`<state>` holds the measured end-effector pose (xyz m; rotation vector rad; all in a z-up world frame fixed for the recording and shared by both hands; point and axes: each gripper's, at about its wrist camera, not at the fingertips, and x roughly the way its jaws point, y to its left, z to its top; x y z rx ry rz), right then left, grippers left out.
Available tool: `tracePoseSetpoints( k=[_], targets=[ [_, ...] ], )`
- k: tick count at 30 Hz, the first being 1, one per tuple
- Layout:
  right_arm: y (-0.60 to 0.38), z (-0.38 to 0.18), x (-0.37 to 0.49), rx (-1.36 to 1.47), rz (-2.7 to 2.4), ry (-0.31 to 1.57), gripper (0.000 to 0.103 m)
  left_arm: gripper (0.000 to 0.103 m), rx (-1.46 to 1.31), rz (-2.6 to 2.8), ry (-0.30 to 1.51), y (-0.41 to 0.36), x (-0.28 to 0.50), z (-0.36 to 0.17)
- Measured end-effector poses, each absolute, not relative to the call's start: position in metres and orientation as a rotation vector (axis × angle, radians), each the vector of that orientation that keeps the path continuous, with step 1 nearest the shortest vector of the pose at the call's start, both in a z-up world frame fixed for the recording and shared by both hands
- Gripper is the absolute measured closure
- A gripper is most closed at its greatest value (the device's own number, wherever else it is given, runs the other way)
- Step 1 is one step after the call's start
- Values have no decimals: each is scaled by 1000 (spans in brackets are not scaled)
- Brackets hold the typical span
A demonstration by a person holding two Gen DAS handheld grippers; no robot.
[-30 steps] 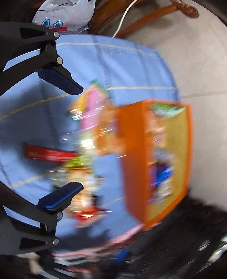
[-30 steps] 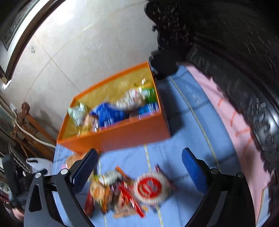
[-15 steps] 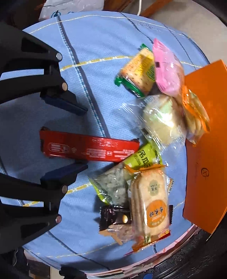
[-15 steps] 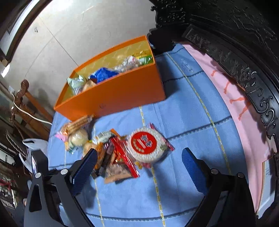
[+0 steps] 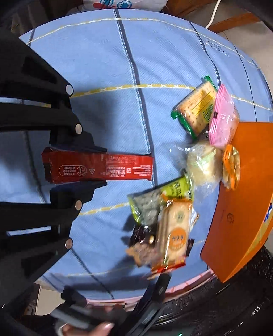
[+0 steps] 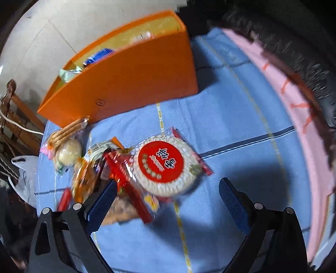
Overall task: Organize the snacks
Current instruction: 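Grasp red stick packet with left tool while right tool grasps red-striped bread bag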
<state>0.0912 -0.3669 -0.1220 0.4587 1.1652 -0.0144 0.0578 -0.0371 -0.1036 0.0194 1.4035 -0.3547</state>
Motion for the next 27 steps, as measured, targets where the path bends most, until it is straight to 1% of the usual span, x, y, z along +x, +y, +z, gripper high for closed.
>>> tracePoseSetpoints(
  k=[2,5,6,7,8,10,11,12,14,15,16,17,18,19,20,24,27],
  targets=[
    [-371,-131,101,542,-28,1171,5,79,24,-363,1401,-40,54,-101],
    [-367,-141,113,526,10,1189,3,79,21,-364,1401,-48,54,-97],
    [-365,-140,114,509,27,1188,10,79,17,-365,1403,-46,56,-97],
    [-364,-135,114,497,62,1172,19,79,13,-363,1403,-45,56,-97],
    [-362,-128,113,481,103,1158,43,79,9,-359,1402,-44,56,-97],
    [-362,-111,108,413,95,1124,73,79,-1,-352,1404,-39,58,-96],
    [-364,-109,106,416,110,1122,100,79,-6,-350,1404,-39,61,-98],
    [-366,-107,105,421,114,1126,101,79,-10,-348,1404,-37,62,-98],
    [-369,-106,102,405,121,1137,101,79,-19,-347,1412,-36,62,-99],
    [-369,-107,101,405,127,1144,97,79,-19,-347,1415,-34,62,-99],
    [-370,-109,100,413,139,1163,95,79,-16,-347,1415,-34,62,-99],
    [-371,-111,101,426,155,1187,80,79,-12,-347,1416,-37,63,-99],
    [-374,-109,100,419,148,1177,40,79,-10,-350,1416,-38,63,-99],
    [-377,-104,98,402,116,1142,28,79,-9,-354,1415,-39,63,-99],
    [-379,-100,97,383,97,1118,20,79,-9,-354,1415,-39,63,-99],
    [-396,-98,103,391,60,1085,19,79,-13,-349,1416,-38,65,-100],
    [-392,-102,127,323,43,1070,18,79,-30,-341,1424,-38,68,-102]
  ],
)
